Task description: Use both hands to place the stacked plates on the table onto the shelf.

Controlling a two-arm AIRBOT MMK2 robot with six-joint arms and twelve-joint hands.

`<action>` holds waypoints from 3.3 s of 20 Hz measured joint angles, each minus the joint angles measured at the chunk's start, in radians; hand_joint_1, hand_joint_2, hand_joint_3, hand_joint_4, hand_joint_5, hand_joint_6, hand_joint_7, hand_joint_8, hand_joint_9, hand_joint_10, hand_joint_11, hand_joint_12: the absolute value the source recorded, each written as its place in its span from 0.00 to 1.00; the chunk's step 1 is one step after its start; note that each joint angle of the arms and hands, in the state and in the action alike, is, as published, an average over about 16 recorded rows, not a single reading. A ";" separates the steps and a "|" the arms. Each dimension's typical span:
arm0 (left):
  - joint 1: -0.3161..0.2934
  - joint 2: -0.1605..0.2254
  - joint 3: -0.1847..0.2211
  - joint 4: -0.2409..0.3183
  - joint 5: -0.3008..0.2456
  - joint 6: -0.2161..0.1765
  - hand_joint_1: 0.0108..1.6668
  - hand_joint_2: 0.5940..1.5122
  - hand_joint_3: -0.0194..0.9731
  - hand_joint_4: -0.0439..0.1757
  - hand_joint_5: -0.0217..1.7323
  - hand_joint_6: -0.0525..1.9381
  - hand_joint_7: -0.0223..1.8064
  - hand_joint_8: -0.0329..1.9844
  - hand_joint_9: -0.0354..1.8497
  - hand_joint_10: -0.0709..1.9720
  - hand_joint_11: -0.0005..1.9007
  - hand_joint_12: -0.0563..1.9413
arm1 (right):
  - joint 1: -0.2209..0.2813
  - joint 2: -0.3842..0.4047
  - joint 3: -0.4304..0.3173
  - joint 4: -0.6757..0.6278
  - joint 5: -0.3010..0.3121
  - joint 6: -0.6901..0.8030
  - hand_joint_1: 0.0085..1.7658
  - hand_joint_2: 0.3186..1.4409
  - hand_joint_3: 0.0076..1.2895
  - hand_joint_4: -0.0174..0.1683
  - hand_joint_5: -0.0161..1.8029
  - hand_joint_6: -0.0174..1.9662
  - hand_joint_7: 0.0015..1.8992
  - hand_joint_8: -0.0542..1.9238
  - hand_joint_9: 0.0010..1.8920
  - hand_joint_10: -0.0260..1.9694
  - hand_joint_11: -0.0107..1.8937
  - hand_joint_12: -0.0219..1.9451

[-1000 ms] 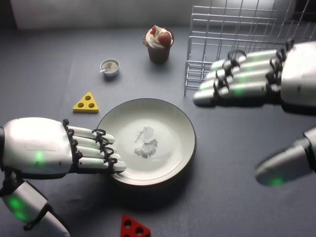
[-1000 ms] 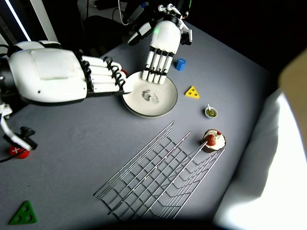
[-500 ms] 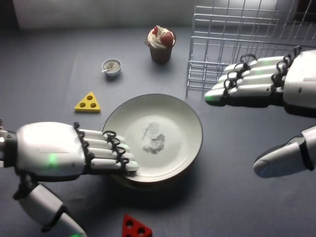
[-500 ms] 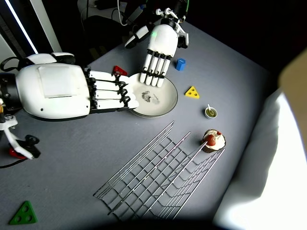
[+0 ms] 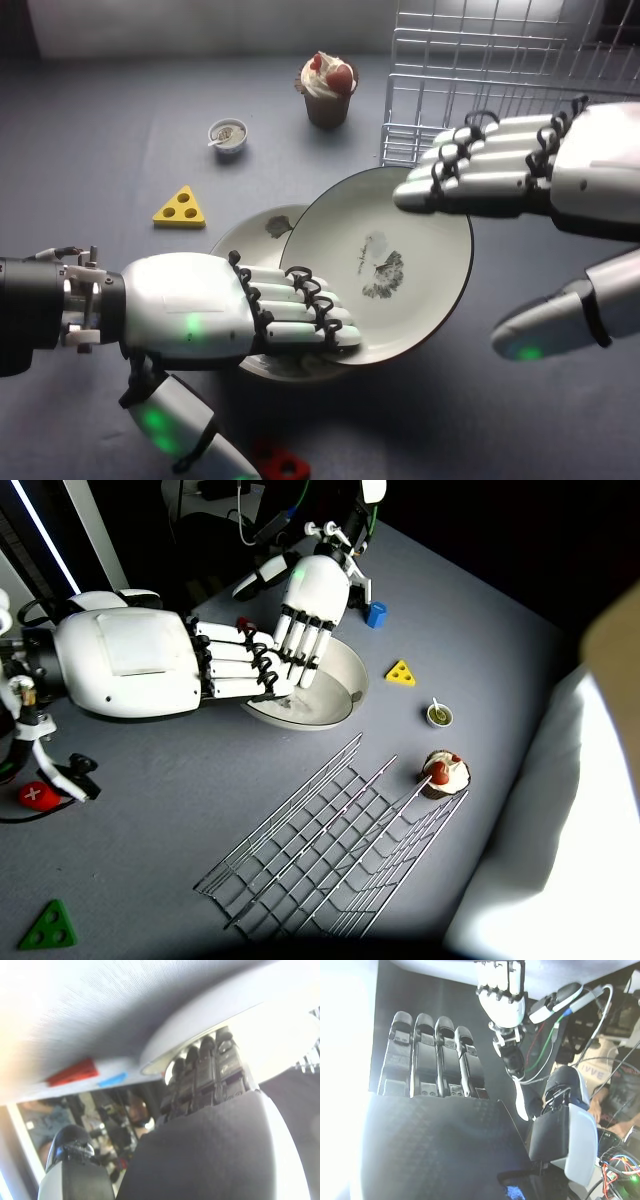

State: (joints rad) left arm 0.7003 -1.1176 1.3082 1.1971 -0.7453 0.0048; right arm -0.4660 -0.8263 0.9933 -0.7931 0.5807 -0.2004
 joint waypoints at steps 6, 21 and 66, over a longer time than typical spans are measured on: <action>-0.014 -0.020 0.000 0.003 0.013 -0.002 0.07 0.36 0.01 0.18 0.03 0.02 0.03 0.01 0.05 0.02 0.04 0.02 | -0.004 -0.053 0.026 0.045 -0.011 -0.078 0.12 0.59 0.01 0.08 0.07 0.02 0.08 0.03 0.08 0.01 0.08 0.02; -0.015 -0.026 0.005 0.009 0.017 -0.003 0.07 0.37 0.01 0.18 0.01 0.01 0.02 0.01 0.03 0.02 0.02 0.02 | -0.030 -0.181 0.113 0.056 -0.097 -0.143 0.69 0.55 0.01 0.08 0.11 0.02 0.07 0.03 0.08 0.01 0.10 0.02; -0.116 0.244 -0.042 -0.159 0.055 -0.003 0.06 0.40 0.02 0.19 0.04 0.03 0.06 0.02 0.06 0.04 0.03 0.03 | 0.130 -0.287 0.121 0.145 -0.046 -0.047 0.83 0.52 0.00 0.07 0.54 0.47 0.61 0.25 0.61 0.30 0.51 0.69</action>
State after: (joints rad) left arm 0.5846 -0.8736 1.2660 1.0379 -0.6901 0.0018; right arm -0.3362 -1.1129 1.1142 -0.6482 0.5351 -0.2472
